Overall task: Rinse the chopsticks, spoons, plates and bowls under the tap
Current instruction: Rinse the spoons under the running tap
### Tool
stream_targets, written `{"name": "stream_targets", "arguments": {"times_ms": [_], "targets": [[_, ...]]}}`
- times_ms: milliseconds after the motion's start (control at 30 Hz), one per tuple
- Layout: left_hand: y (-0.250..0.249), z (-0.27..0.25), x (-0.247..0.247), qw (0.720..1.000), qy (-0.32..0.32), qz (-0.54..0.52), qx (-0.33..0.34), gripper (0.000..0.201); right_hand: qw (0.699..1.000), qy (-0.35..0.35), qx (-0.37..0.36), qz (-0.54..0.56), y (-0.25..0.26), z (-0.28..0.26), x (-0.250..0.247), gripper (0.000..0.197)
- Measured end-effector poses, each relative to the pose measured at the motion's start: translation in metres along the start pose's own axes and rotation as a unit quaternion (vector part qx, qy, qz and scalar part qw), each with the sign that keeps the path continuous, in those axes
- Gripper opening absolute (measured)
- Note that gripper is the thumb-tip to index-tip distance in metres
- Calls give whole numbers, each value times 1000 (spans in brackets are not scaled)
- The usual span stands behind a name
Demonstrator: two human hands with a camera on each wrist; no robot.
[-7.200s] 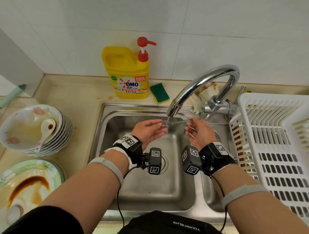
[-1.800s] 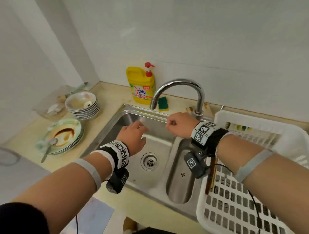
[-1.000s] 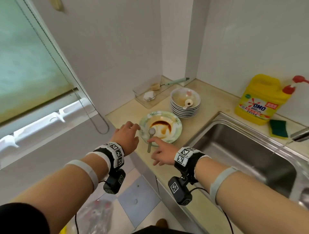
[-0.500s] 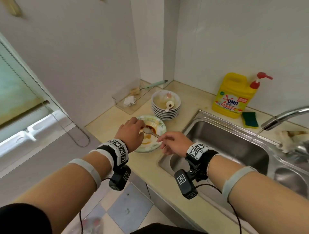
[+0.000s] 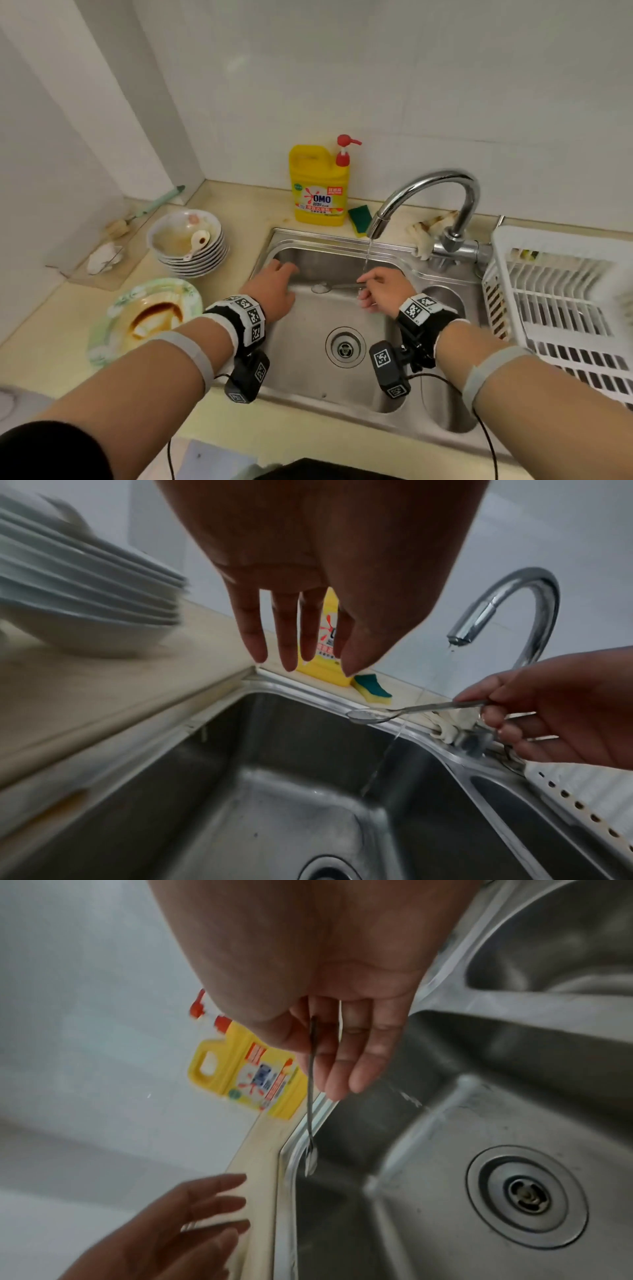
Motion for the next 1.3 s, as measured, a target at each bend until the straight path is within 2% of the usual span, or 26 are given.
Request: {"name": "stream_targets", "arguments": {"times_ms": [100, 400, 633, 767, 1000, 1133, 1200, 1300], "targets": [[-19, 23, 11, 999, 47, 11, 15, 58, 998, -48, 13, 24, -13, 6, -28, 25], [-51, 86, 25, 994, 69, 10, 83, 60, 989, -149, 11, 24, -18, 29, -62, 17], [-61, 122, 40, 991, 92, -9, 99, 55, 983, -164, 19, 79, -15, 54, -62, 21], [-66, 129, 52, 989, 103, -26, 108, 52, 981, -158, 24, 106, -17, 60, -61, 16], [-70, 138, 67, 985, 121, -54, 111, 55, 963, -159, 45, 210, -24, 65, -61, 14], [-69, 143, 69, 979, 122, -136, 91, 55, 950, -160, 50, 264, -29, 68, -57, 19], [-70, 144, 70, 967, 128, -212, 68, 49, 943, -160, 55, 288, -31, 68, -55, 20], [-77, 142, 72, 909, 158, -384, 35, 31, 934, -162, 65, 312, -36, 69, -52, 20]]}}
Point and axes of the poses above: each hand's wrist, its own z-axis towards the middle knuckle, its own x-axis out of the palm, y = z × x, the point moved 5 cm from there along z, towards the middle knuckle, and after that the axes turned 8 degrees about z, right-handed, at the moved point
